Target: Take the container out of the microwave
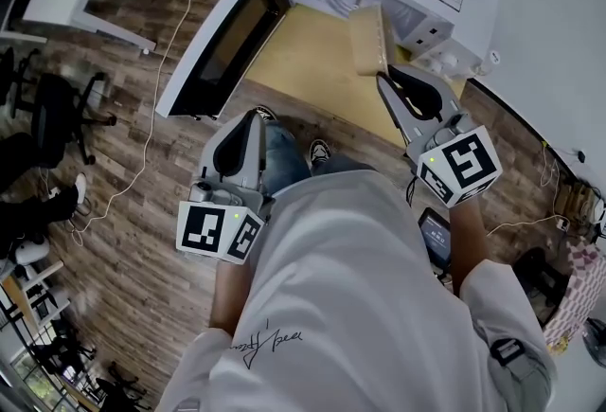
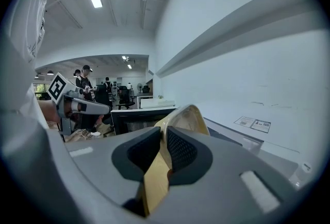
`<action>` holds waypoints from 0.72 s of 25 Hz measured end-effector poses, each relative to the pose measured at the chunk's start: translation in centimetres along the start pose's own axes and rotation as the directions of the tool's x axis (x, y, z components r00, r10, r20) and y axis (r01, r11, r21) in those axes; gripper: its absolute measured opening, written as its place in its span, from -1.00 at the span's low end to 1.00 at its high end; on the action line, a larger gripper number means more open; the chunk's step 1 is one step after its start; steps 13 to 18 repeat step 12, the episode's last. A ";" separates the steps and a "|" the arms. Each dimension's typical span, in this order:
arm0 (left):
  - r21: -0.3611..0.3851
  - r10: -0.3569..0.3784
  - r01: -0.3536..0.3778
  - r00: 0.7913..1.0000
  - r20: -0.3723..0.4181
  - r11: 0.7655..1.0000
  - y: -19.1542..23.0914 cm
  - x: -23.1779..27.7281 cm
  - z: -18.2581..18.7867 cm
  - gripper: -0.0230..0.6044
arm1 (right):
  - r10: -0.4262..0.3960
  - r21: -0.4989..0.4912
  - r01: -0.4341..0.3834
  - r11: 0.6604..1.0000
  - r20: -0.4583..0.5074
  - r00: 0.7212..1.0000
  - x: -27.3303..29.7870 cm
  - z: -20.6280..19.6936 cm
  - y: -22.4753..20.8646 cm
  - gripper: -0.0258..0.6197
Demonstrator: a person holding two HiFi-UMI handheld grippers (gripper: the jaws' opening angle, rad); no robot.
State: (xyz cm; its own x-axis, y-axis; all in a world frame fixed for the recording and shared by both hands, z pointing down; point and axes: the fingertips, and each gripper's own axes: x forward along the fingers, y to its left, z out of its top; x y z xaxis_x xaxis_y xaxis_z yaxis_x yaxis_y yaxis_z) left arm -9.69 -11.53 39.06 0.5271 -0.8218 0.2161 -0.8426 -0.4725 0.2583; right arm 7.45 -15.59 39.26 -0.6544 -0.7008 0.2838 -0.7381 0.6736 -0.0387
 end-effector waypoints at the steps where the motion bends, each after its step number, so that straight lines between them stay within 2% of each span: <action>1: -0.003 0.000 0.000 1.000 -0.004 1.000 0.1 0.0 -0.1 -0.95 | 0.001 -0.003 -0.001 1.000 -0.006 1.000 0.0 -0.1 0.0 -0.75; 7: -0.007 0.024 -0.024 0.999 -0.044 1.000 0.7 0.2 -1.0 -0.95 | 0.014 -0.008 -0.014 1.000 -0.032 0.999 0.3 -0.8 0.0 -0.75; 18: -0.012 0.017 -0.018 0.999 -0.049 1.000 0.7 0.2 -1.1 -0.94 | 0.017 -0.015 -0.017 1.000 -0.044 0.999 0.5 -0.9 0.1 -0.75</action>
